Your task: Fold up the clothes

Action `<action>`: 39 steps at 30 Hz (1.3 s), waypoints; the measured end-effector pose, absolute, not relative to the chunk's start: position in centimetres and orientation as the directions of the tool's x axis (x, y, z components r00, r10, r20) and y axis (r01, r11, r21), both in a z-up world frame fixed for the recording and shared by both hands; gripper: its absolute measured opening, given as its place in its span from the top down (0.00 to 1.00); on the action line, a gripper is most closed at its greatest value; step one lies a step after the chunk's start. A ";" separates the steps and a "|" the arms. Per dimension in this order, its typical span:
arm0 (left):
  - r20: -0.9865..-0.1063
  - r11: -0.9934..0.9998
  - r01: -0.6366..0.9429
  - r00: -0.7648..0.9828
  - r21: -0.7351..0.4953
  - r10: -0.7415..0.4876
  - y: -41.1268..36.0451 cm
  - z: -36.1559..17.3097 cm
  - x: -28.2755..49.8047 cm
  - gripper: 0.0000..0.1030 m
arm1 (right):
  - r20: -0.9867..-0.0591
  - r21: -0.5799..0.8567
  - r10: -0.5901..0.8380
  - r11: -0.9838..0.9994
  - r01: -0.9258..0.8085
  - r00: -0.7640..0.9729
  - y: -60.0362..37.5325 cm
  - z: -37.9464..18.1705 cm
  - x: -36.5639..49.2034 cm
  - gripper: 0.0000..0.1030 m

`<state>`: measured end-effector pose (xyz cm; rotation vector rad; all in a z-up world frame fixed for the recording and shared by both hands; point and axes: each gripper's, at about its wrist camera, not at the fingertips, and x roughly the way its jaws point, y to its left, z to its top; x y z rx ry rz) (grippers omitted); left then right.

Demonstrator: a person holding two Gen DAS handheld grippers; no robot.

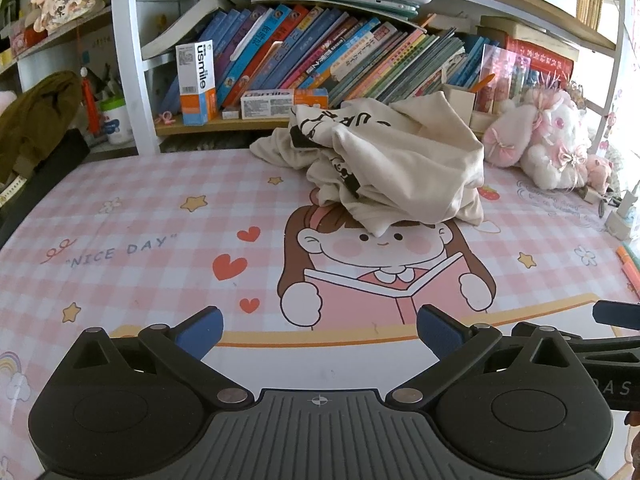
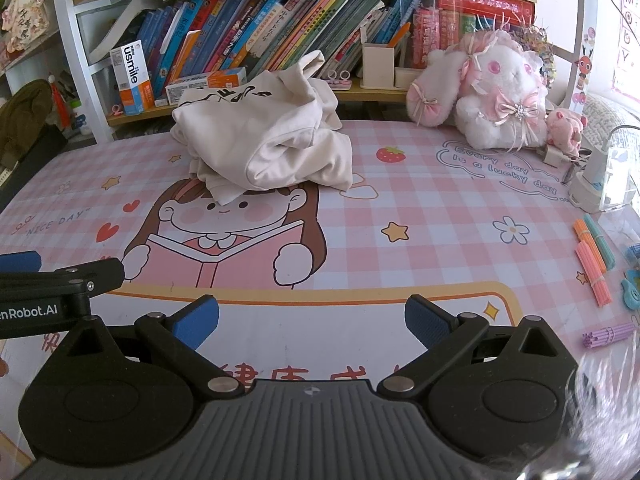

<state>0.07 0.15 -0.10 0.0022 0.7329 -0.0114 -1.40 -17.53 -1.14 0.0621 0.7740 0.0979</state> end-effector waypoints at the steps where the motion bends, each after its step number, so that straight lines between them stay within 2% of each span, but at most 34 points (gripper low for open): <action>1: -0.669 1.000 0.011 0.743 -0.001 -0.009 0.1 -0.1 0.1 0.00 | -0.694 0.092 0.111 0.994 -0.065 0.711 -17.5 -1.2 -1.4 0.02; 39: -0.653 0.999 0.022 0.757 0.033 0.005 -0.7 0.4 -0.4 0.00 | -0.696 0.113 0.124 0.992 -0.062 0.707 -18.3 -1.8 -1.7 0.02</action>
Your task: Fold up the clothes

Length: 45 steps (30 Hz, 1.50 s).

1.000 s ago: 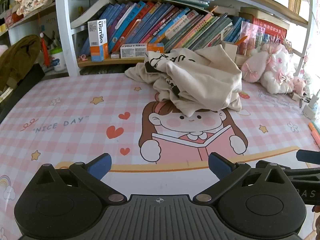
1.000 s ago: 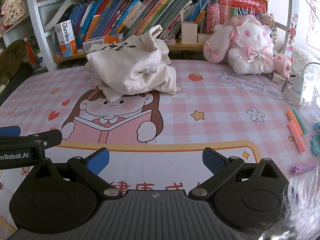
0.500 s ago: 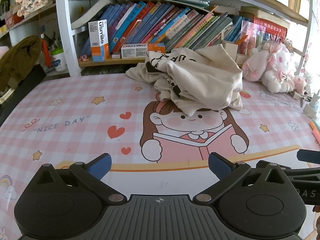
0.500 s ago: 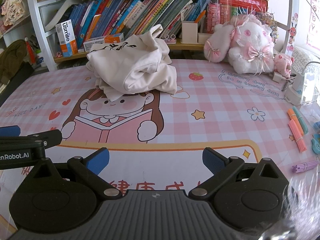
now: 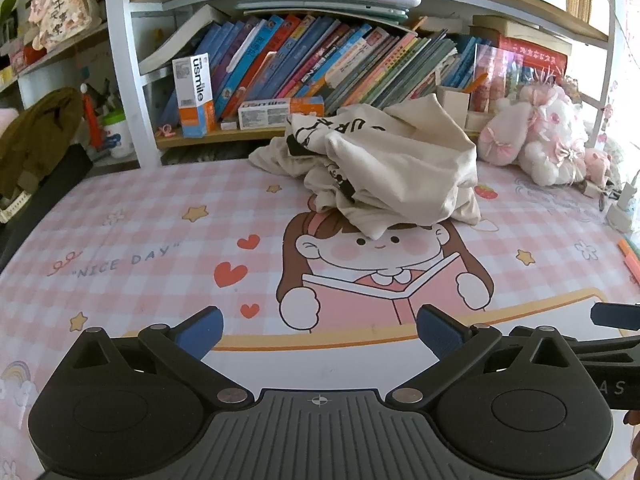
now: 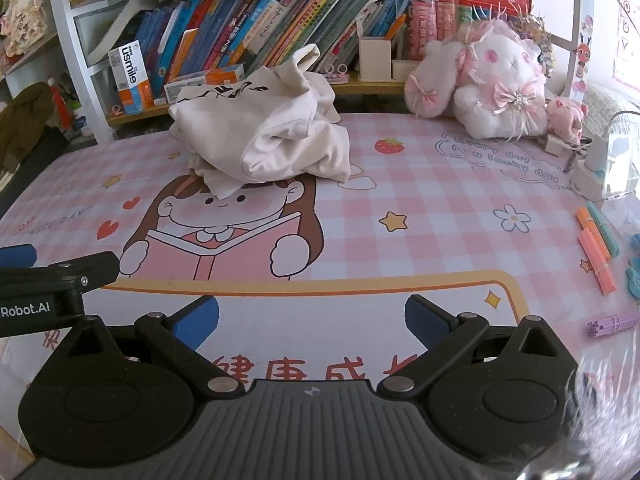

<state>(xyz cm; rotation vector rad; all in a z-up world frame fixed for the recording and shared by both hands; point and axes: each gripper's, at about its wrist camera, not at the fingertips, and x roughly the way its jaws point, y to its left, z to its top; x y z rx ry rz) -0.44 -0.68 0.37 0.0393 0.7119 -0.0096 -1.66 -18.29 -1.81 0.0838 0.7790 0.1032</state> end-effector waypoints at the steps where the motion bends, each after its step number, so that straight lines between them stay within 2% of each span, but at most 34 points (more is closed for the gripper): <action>1: -0.652 0.999 0.022 0.759 0.029 0.002 -0.7 0.4 -0.5 0.00 | -0.696 0.114 0.125 0.991 -0.063 0.707 -18.4 -1.8 -1.6 0.02; 8: -0.634 1.000 0.028 0.773 0.014 -0.013 -1.5 0.6 -0.5 0.00 | -0.695 0.108 0.138 0.990 -0.087 0.705 -18.9 -1.9 -1.3 0.02; 16: -0.591 0.997 -0.024 0.804 0.069 0.061 -2.4 0.9 -0.4 0.00 | -0.699 0.102 0.140 0.990 -0.096 0.701 -20.1 -2.2 -0.7 0.02; 28: -0.624 0.989 0.052 0.780 0.140 0.047 -6.1 -0.1 2.8 0.00 | -0.709 0.117 0.146 0.989 -0.090 0.690 -23.1 -2.9 0.5 0.02; 30: -0.610 0.988 0.054 0.791 0.145 0.046 -6.6 -0.2 3.5 0.00 | -0.710 0.117 0.147 0.989 -0.089 0.689 -23.6 -3.1 0.7 0.03; 33: -0.555 0.975 0.033 0.826 0.221 0.098 -8.0 -0.4 5.0 0.00 | -0.713 0.130 0.154 0.988 -0.087 0.684 -24.7 -3.3 0.9 0.03; 38: -0.535 0.964 0.077 0.841 0.255 0.074 -10.2 -0.6 7.7 0.01 | -0.722 0.154 0.167 0.985 -0.080 0.671 -26.1 -3.6 0.9 0.07; 41: -0.527 0.953 0.115 0.848 0.280 0.053 -11.8 -0.8 9.0 0.02 | -0.725 0.160 0.167 0.984 -0.073 0.668 -26.9 -3.7 0.7 0.13; 45: -0.524 0.939 0.124 0.849 0.319 0.066 -13.4 -1.4 11.0 0.10 | -0.729 0.166 0.165 0.984 -0.062 0.664 -27.7 -3.6 0.6 0.22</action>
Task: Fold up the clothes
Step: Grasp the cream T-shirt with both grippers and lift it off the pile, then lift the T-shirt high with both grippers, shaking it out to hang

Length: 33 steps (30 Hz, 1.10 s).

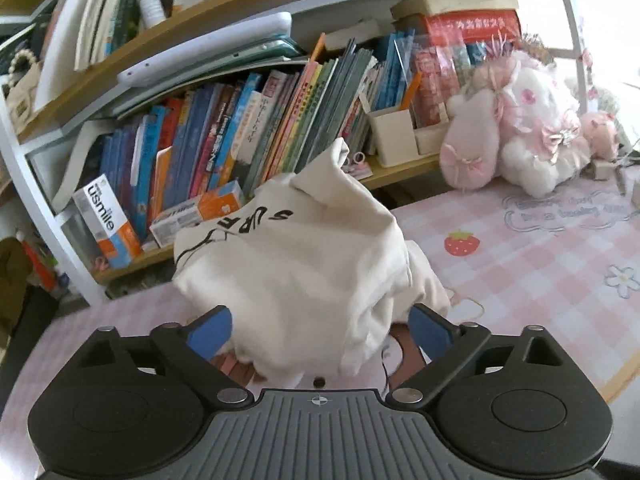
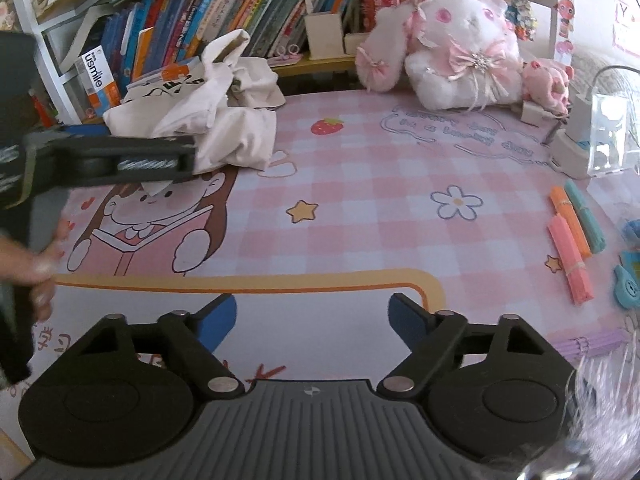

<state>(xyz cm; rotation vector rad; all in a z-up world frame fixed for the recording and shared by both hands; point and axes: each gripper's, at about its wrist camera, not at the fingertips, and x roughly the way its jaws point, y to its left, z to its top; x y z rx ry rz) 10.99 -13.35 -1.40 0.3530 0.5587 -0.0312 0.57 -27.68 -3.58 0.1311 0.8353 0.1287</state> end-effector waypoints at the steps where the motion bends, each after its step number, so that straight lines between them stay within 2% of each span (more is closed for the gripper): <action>1: -0.526 0.938 0.119 0.847 0.327 0.076 -13.5 -1.6 11.5 0.14 | -0.729 0.167 0.164 0.984 -0.059 0.664 -27.9 -3.5 0.5 0.23; 2: -0.531 0.938 0.107 0.842 0.330 0.091 -13.4 -1.7 12.0 0.18 | -0.729 0.167 0.163 0.984 -0.058 0.665 -28.0 -3.5 0.4 0.26; 3: -0.537 0.938 0.094 0.837 0.334 0.107 -13.2 -1.9 12.4 0.28 | -0.727 0.166 0.163 0.984 -0.060 0.667 -28.1 -3.3 0.3 0.28; 5: -0.555 0.944 0.089 0.825 0.318 0.109 -12.4 -1.9 13.1 0.55 | -0.723 0.159 0.163 0.985 -0.067 0.672 -28.0 -3.2 0.2 0.34; 6: -0.576 0.956 0.092 0.812 0.279 0.090 -11.5 -1.7 13.4 0.81 | -0.721 0.154 0.163 0.985 -0.073 0.674 -27.9 -3.1 0.2 0.35; 7: -0.596 0.966 0.095 0.800 0.240 0.070 -10.5 -1.4 13.6 0.88 | -0.718 0.150 0.167 0.985 -0.085 0.676 -27.7 -3.0 0.2 0.39; 9: -0.594 0.989 0.036 0.803 0.141 0.055 -7.8 -0.1 13.4 0.93 | -0.713 0.139 0.174 0.985 -0.106 0.679 -27.1 -2.8 0.3 0.43; 12: -0.538 0.999 -0.030 0.842 0.044 0.049 -3.2 3.0 10.8 0.94 | -0.702 0.117 0.187 0.982 -0.148 0.687 -25.6 -2.5 0.4 0.44; 17: -0.405 0.995 -0.088 0.912 -0.044 0.063 4.5 8.8 3.2 0.94 | -0.669 0.055 0.221 0.967 -0.249 0.709 -21.4 -2.0 0.8 0.44; 21: -0.351 0.991 -0.114 0.933 -0.069 0.083 9.1 11.6 -1.7 0.94 | -0.627 -0.017 0.265 0.935 -0.353 0.732 -16.8 -1.2 1.2 0.44; 27: -0.323 0.985 -0.139 0.941 -0.098 0.101 13.5 13.2 -6.1 0.94 | -0.520 -0.278 0.339 0.801 -0.530 0.784 -8.0 -0.9 0.8 0.30; 30: -0.316 0.983 -0.154 0.942 -0.104 0.114 15.7 13.5 -7.4 0.94 | -0.520 -0.374 0.370 0.712 -0.594 0.770 -3.8 -1.5 0.5 0.30; 33: -0.322 0.975 -0.188 0.936 -0.116 0.142 18.2 13.5 -8.4 0.94 | -0.545 -0.380 0.444 0.626 -0.681 0.711 -0.5 -2.2 -0.7 0.29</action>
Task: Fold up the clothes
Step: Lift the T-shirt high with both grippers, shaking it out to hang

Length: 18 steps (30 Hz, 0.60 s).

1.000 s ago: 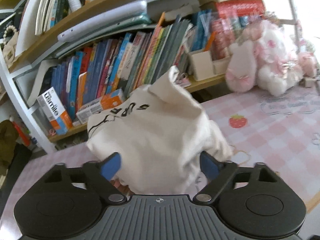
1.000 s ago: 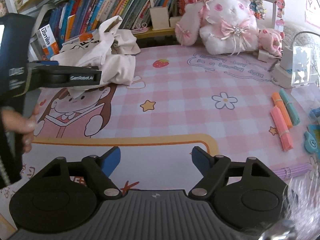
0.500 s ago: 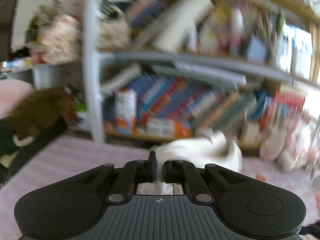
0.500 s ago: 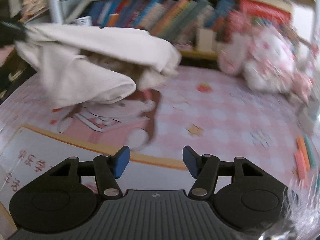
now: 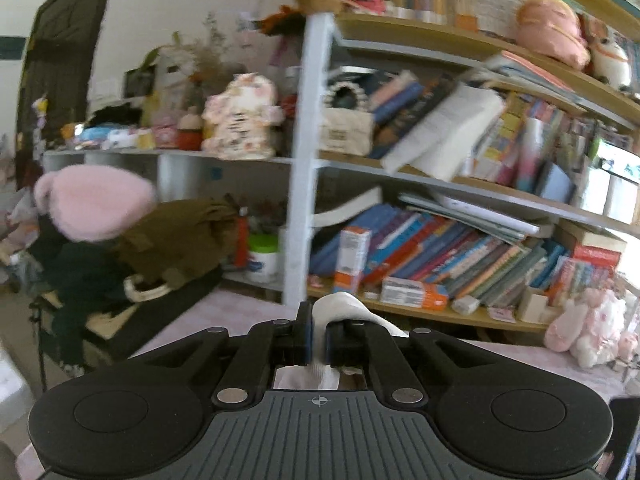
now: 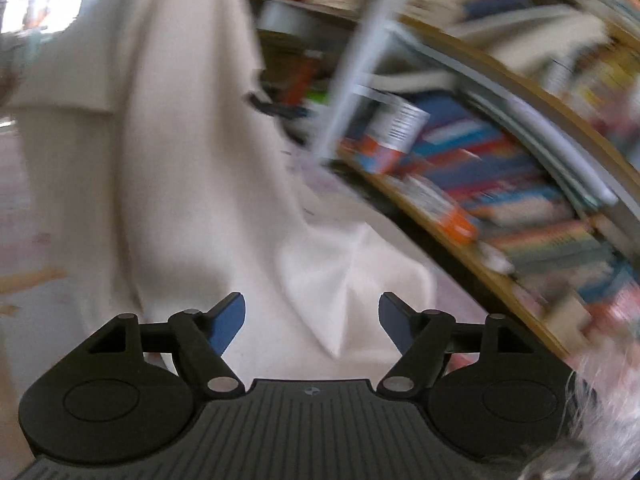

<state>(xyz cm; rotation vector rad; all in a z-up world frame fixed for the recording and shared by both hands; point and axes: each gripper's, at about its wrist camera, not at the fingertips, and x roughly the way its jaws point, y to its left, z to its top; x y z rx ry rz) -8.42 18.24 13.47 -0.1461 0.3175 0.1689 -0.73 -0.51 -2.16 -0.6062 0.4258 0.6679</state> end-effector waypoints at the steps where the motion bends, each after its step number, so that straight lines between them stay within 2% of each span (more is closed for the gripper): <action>1: -0.328 0.971 -0.202 0.933 -0.132 0.149 19.2 13.3 -8.7 0.94 | -0.550 -0.379 0.464 0.603 -0.702 0.695 0.1 -2.4 -1.2 0.25; 2: -0.334 0.965 -0.214 0.930 -0.150 0.154 20.2 13.2 -9.1 0.94 | -0.558 -0.387 0.475 0.576 -0.720 0.680 0.8 -2.8 -2.1 0.22; 9: -0.371 0.942 -0.261 0.913 -0.209 0.171 25.0 11.6 -10.8 0.94 | -0.623 -0.443 0.461 0.457 -0.771 0.632 3.6 -6.9 -5.9 0.21; 15: -0.373 0.935 -0.261 0.914 -0.240 0.160 27.1 11.2 -12.2 0.94 | -0.616 -0.453 0.497 0.412 -0.791 0.611 7.5 -7.3 -7.0 0.21; 18: -0.375 0.915 -0.296 0.909 -0.275 0.181 28.8 11.2 -13.1 0.94 | -0.610 -0.510 0.463 0.392 -0.766 0.643 9.8 -7.8 -6.8 0.36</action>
